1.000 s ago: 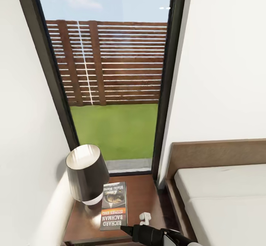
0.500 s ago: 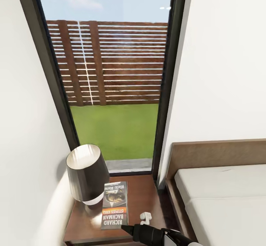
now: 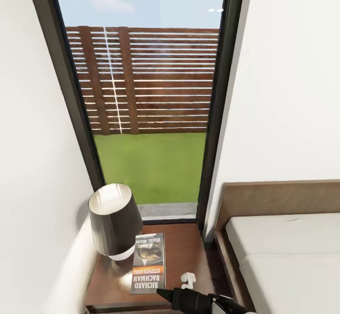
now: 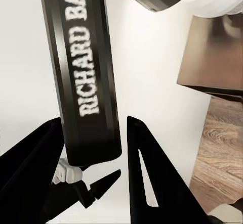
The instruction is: In the bedroom, move the book from the bed onto either nightstand, and place the two sandals side by side next to the bed.
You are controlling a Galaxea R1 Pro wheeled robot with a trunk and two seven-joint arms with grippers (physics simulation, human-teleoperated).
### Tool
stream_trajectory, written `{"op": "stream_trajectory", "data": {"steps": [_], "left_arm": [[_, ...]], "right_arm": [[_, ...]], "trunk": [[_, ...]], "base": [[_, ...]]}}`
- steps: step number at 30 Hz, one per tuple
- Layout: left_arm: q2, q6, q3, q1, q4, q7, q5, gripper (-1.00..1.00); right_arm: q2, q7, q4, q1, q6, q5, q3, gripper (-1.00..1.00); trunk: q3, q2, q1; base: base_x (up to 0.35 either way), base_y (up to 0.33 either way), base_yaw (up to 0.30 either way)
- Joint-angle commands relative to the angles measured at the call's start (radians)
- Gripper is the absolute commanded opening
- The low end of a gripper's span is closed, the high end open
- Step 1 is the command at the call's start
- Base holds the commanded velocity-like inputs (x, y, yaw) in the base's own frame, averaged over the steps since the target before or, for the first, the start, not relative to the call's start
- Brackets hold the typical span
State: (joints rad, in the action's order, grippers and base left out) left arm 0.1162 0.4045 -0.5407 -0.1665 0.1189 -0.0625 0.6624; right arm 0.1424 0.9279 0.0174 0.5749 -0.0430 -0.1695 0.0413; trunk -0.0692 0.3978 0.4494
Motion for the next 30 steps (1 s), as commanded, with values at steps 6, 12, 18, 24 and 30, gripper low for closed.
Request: {"op": "stream_trajectory", "data": {"steps": [6, 12, 18, 24, 30], "left_arm": [[0.0, 0.002, -0.008, -0.001, 0.001, -0.007, 0.002, 1.0], [0.0, 0.003, -0.008, -0.001, 0.001, -0.007, 0.002, 1.0], [0.0, 0.004, -0.008, -0.001, 0.001, -0.007, 0.002, 1.0], [0.0, 0.004, -0.008, -0.001, 0.001, -0.007, 0.002, 1.0], [0.0, 0.004, -0.008, -0.001, 0.001, -0.007, 0.002, 1.0]], "right_arm": [[-0.005, 0.01, 0.007, -0.017, -0.004, -0.004, 0.007, -1.0], [-0.006, 0.012, 0.01, -0.024, -0.004, -0.004, 0.005, -1.0], [-0.006, 0.014, 0.007, -0.029, -0.004, 0.0, 0.003, -1.0], [-0.007, 0.012, 0.005, -0.031, -0.004, -0.002, 0.006, -1.0], [-0.007, 0.013, 0.008, -0.032, -0.004, -0.002, 0.006, -1.0]], "trunk": [[-0.002, 0.002, 0.001], [-0.002, 0.002, 0.001], [-0.002, 0.002, 0.001], [-0.002, 0.002, 0.001], [-0.002, 0.002, 0.001]], "base": [[0.0, 0.0, 0.109], [0.0, 0.0, 0.037], [0.0, 0.0, 0.012], [0.047, 0.0, 0.003], [0.198, 0.0, 0.001]]}}
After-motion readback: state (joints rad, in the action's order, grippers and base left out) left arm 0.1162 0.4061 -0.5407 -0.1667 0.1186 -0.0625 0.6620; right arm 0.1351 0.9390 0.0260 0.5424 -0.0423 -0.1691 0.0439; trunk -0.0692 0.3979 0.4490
